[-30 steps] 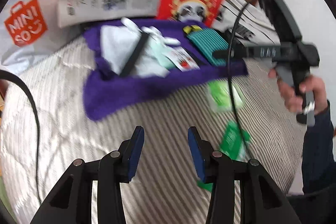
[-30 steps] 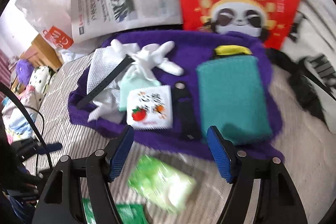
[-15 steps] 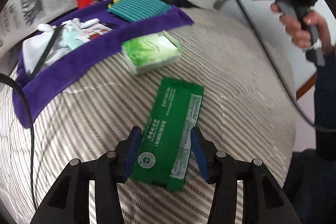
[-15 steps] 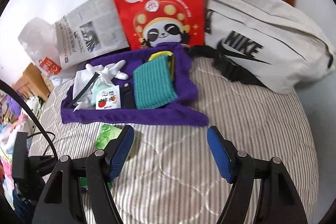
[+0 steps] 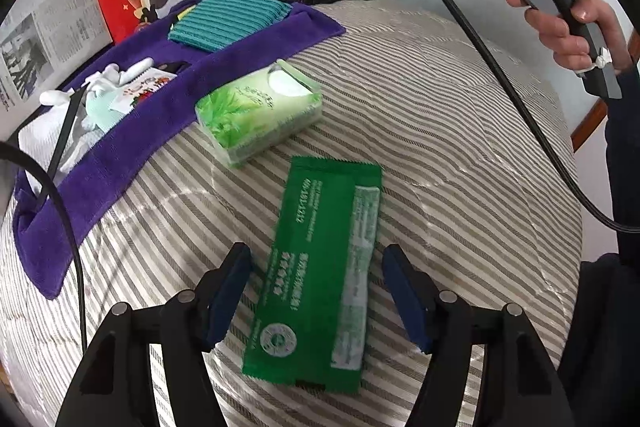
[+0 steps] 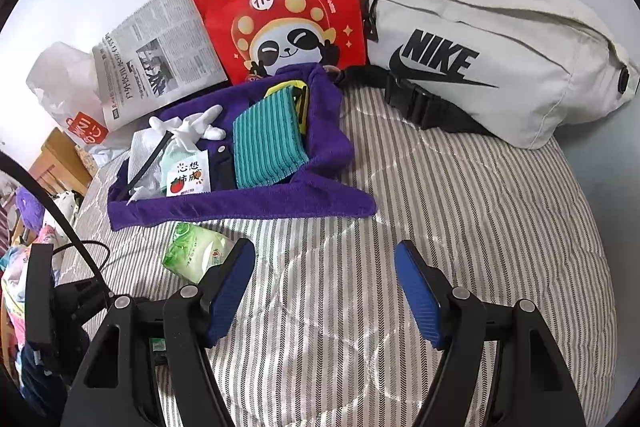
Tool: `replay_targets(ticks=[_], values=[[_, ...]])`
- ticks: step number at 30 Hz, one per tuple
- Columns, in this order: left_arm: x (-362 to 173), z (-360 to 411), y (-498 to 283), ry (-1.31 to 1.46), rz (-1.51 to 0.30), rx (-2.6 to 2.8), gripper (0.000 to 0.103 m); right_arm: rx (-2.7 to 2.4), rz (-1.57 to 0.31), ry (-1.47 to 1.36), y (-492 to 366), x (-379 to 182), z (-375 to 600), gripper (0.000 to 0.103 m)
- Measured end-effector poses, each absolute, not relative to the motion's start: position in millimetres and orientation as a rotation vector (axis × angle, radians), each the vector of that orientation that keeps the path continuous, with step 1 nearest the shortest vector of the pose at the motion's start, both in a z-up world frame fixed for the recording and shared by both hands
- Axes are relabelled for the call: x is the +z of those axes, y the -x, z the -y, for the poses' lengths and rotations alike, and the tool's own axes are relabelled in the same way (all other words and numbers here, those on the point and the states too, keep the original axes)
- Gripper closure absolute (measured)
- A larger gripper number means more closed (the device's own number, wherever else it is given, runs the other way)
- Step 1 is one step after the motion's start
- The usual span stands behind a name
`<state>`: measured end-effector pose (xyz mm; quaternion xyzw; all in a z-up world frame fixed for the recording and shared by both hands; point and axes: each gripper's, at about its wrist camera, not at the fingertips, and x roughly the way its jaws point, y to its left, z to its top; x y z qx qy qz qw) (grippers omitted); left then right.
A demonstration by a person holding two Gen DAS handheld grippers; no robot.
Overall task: Organize soft objects
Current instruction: 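Grasp the green sachet on the bed with the left tool, then lift the green sachet with the left tool while the right grasps the green tissue pack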
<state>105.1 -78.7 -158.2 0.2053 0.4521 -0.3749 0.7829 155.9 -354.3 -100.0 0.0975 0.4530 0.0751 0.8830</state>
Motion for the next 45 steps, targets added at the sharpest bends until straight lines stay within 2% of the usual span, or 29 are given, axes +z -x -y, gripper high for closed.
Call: replay_targets(ticks=[3,4,6,9,16,31,45], values=[[-157.3,81.4,-104.4,-0.451,-0.979,-0.797,0.041,0.167,-0.947,-0.211,-155.3,-102.3,355.8,0.031],[-156.4,82.6,-103.2,-0.454,-0.977,-0.804,0.052,0.171,-0.946,-0.212,-154.8,-102.8,355.8,0.031],[-154.6,84.4,-101.7,-0.443,-0.979,-0.814,0.065,0.181,-0.951,-0.213,-154.9,-104.9,354.5,0.031],[-154.3,87.3,-99.1,-0.436,-0.979,-0.799,0.074,0.189,-0.968,-0.210,-156.4,-110.1,351.1,0.031],[-152.6,73.2,-100.8,-0.332,-1.020,-0.680,0.083,0.214,-0.981,-0.208,-156.5,-114.3,344.2,0.031],[-155.6,-26.9,-112.9,-0.165,-0.997,-0.252,0.084,0.343,-1.043,-0.178,-166.8,-133.8,278.3,0.031],[-158.2,-35.5,-104.1,-0.064,-0.899,-0.219,0.080,0.257,-1.036,-0.228,-184.7,-158.8,206.4,0.025]])
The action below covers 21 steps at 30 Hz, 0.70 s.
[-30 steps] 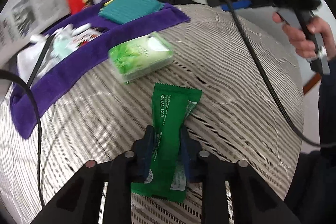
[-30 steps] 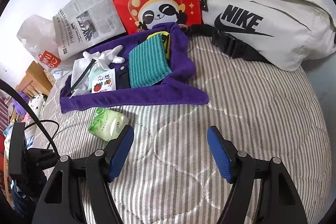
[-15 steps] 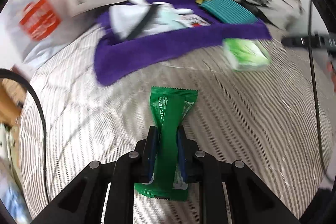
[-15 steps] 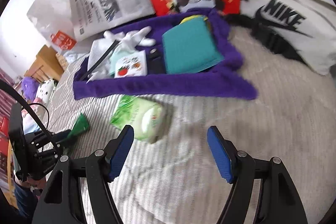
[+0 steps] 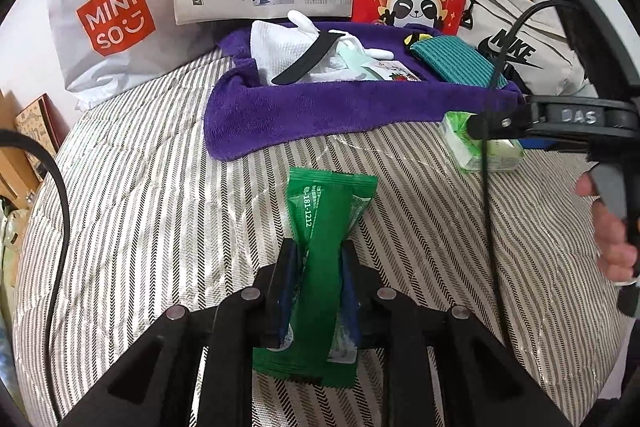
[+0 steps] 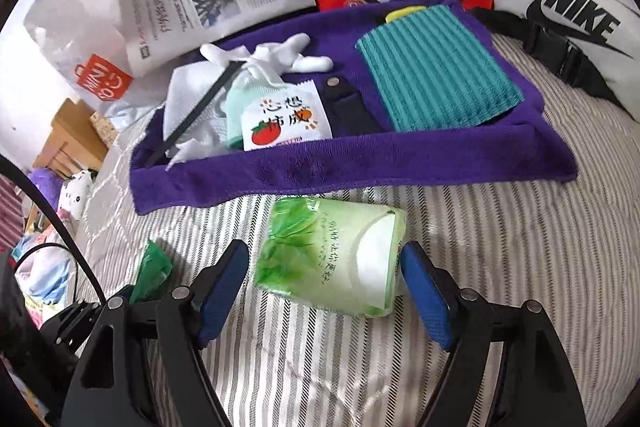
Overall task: Organize soft objects
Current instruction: 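Lift the green sachet with the left tool while the right grasps the green tissue pack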
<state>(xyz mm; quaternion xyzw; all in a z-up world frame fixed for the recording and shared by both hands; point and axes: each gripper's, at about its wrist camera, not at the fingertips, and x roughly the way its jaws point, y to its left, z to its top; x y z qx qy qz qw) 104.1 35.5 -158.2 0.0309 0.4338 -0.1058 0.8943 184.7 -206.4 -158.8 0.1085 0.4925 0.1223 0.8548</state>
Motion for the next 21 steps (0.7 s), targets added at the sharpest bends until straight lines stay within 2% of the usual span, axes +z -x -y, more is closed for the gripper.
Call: replay_targets(ticks=[13,21], values=[[-158.6,-32.3,-104.6,-0.084,-0.899,-0.221,0.078,0.149,-0.993,-0.102,-191.3,-175.3,179.0,0.007],[-159.1,-31.4,-104.2,-0.087,-0.898,-0.225,0.077,0.132,-0.954,0.031,-188.4,-181.8,165.3,0.005]])
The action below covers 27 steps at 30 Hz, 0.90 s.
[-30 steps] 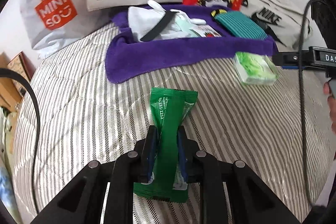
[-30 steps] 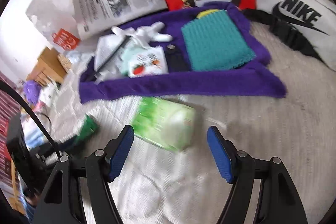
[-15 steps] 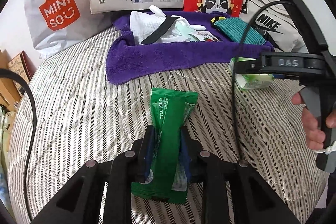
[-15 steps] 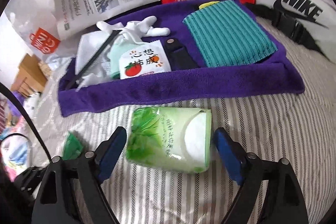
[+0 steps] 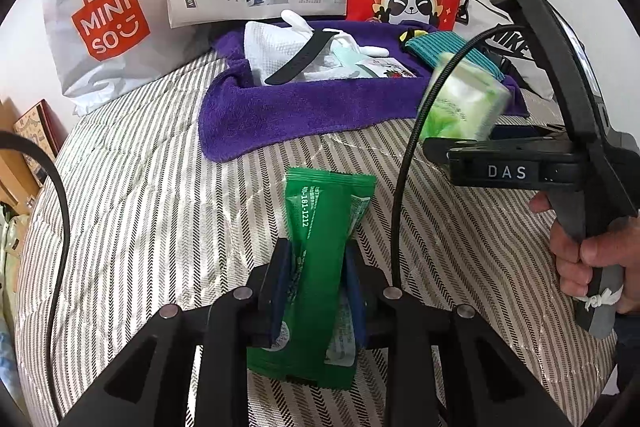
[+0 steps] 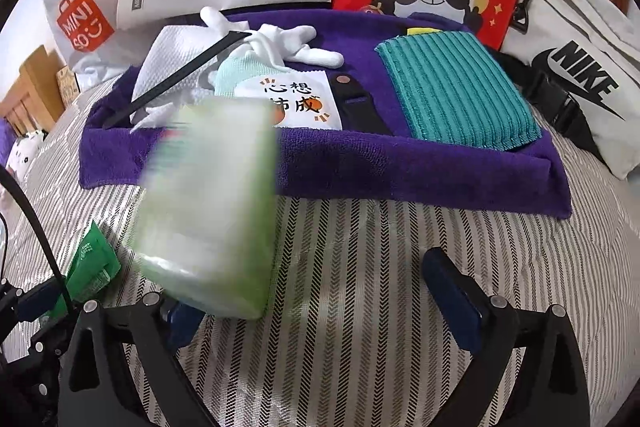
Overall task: Organize soft objects
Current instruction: 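Lift the green sachet with the left tool while the right grasps the green tissue pack, then carry the sachet with the left tool while the right carries the tissue pack over the towel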
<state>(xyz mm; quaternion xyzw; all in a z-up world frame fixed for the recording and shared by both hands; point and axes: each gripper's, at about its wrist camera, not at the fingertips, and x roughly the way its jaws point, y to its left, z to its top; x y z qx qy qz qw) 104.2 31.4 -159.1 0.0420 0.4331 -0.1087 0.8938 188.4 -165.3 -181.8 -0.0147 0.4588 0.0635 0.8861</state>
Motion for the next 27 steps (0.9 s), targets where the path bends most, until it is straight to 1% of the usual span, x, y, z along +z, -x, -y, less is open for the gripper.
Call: replay_targets(ticks=[3,6,9,11,16,24,27], values=[[-159.2,-31.0,-103.7,-0.088,-0.898,-0.224,0.077,0.142,-0.956,0.028,-188.4,-181.6,167.5,0.005],[-159.6,-30.3,-103.7,-0.086,-0.899,-0.236,0.073,0.142,-0.957,0.031,-188.1,-181.1,167.6,0.007],[-159.9,-27.8,-103.1,-0.098,-0.899,-0.235,0.072,0.153,-0.958,0.033,-187.8,-178.8,170.7,0.016],[-159.9,-28.6,-103.3,-0.094,-0.899,-0.238,0.072,0.157,-0.950,0.014,-187.6,-176.6,176.4,0.029],[-159.7,-29.0,-103.4,-0.096,-0.900,-0.239,0.072,0.203,-0.956,-0.014,-188.1,-173.1,183.8,0.029],[-159.6,-28.8,-103.0,-0.097,-0.900,-0.239,0.072,0.193,-0.929,0.075,-186.3,-178.9,173.4,0.028],[-159.5,-28.8,-102.9,-0.096,-0.900,-0.239,0.072,0.215,-0.927,0.081,-186.5,-178.6,175.9,0.031]])
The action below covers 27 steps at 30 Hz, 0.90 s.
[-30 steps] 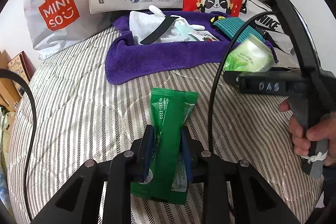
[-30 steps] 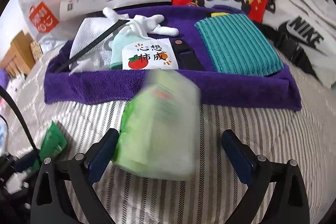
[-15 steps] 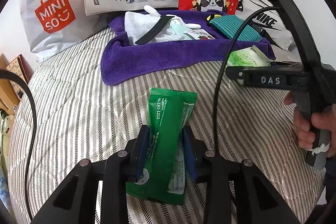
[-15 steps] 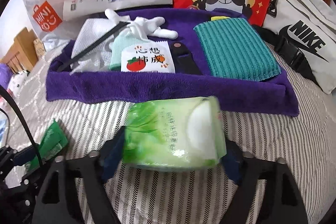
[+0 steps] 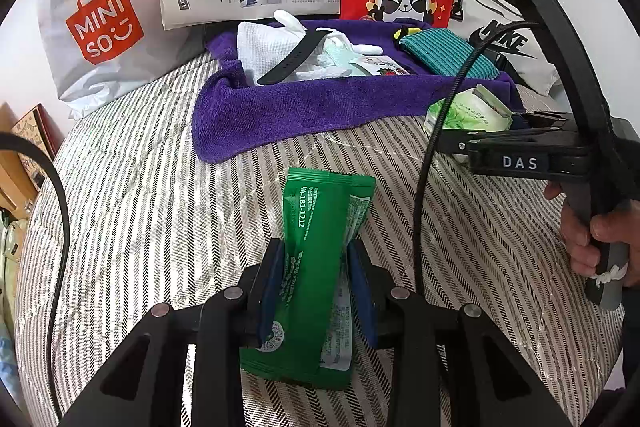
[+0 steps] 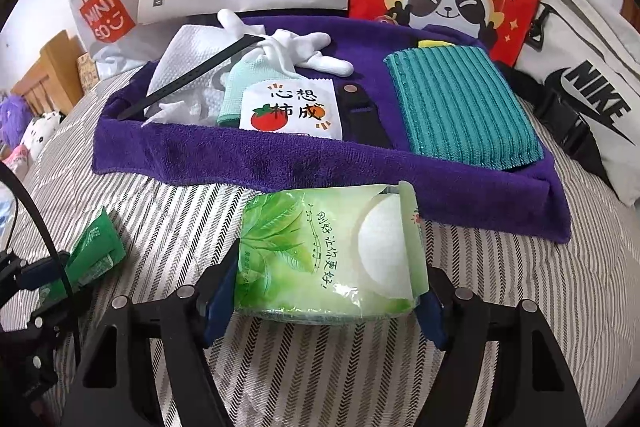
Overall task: Organize soft objects
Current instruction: 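Carry the sachet with the left tool while the right carries the tissue pack over the towel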
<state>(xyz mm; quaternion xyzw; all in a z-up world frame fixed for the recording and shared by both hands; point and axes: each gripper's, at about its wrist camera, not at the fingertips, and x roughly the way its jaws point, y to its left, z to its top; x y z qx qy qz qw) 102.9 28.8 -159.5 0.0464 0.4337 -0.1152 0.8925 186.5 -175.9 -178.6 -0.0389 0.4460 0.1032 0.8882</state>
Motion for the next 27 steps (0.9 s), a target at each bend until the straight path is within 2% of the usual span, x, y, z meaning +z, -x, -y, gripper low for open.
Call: replay_targets(ticks=[14,19,27], values=[[-159.2,-29.8,-103.1,-0.093,-0.899,-0.238,0.073,0.250,-0.951,-0.001,-165.8,-176.4,230.3,0.031],[-158.4,-31.2,-106.2,-0.096,-0.916,-0.234,0.078,0.230,-0.909,0.087,-159.9,-180.1,219.8,0.030],[-156.2,-38.3,-115.7,-0.054,-0.980,-0.240,0.084,0.239,-0.900,0.071,-159.4,-180.1,222.3,0.030]])
